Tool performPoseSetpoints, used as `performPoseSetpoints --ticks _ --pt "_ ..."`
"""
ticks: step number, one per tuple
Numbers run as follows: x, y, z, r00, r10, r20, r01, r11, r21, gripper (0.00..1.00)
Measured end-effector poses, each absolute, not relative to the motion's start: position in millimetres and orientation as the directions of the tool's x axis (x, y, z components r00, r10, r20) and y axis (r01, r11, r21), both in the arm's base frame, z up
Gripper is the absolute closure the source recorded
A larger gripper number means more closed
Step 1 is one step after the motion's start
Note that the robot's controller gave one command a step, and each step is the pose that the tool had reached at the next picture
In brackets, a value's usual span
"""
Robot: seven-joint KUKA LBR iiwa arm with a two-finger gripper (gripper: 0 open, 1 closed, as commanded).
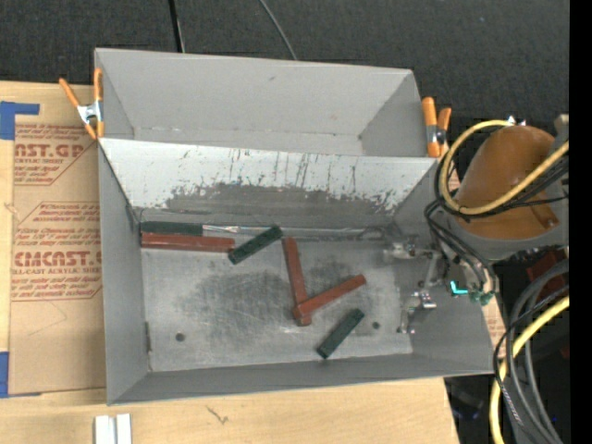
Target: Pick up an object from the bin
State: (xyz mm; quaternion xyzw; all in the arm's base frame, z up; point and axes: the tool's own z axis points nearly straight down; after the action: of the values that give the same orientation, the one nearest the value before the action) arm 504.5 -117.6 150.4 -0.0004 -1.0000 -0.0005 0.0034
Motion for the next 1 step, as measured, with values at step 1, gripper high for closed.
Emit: performPoseSetpoints --ticks 1 --pt "506.5 -117.3 154.0 -1.0 -0.001 0.0 -0.001 1.0 0.0 0.0"
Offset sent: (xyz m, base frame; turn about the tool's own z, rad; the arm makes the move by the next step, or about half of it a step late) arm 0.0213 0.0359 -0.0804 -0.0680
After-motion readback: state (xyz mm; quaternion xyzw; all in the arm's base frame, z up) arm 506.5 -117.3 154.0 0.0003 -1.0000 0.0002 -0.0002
